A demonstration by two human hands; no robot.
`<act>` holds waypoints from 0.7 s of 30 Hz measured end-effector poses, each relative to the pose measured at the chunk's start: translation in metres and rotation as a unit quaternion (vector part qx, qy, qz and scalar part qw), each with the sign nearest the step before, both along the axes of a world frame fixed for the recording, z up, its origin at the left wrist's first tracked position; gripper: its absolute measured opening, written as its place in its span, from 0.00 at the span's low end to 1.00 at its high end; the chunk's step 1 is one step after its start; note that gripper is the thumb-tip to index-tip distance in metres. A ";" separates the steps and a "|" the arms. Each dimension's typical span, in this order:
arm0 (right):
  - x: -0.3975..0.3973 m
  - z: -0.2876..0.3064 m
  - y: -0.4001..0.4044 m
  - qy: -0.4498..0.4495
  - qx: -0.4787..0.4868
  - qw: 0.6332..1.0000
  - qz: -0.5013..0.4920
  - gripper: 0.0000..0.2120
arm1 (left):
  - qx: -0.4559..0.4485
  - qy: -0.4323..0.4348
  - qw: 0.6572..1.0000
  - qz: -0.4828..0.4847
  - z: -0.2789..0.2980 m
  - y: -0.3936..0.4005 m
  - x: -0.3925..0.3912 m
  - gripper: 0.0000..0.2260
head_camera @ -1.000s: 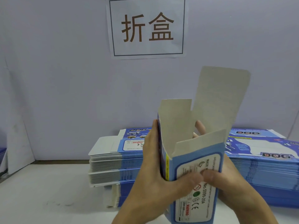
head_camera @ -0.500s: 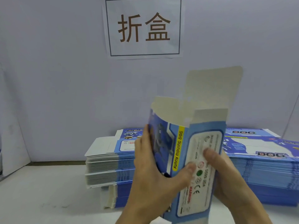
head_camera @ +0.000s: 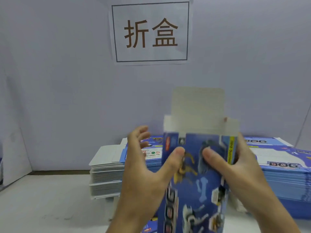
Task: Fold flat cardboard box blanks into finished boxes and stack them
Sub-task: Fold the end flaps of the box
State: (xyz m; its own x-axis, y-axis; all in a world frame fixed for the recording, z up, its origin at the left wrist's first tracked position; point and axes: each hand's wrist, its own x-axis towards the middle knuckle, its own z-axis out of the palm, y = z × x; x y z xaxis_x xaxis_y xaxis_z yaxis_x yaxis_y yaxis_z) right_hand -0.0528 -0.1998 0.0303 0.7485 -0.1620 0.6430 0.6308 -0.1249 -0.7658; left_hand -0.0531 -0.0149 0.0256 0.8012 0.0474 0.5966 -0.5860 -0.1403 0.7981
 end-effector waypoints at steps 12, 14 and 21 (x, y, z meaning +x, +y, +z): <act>0.011 -0.012 0.028 -0.065 -0.019 0.997 0.027 0.36 | -0.134 0.081 0.974 -0.162 -0.021 0.007 0.013 0.32; 0.012 -0.012 0.026 -0.066 -0.018 0.998 0.010 0.34 | -0.134 0.090 0.966 -0.201 -0.023 0.005 0.011 0.29; 0.008 -0.018 0.026 -0.064 0.000 0.998 0.027 0.32 | -0.167 0.069 0.978 -0.108 -0.027 0.002 0.016 0.37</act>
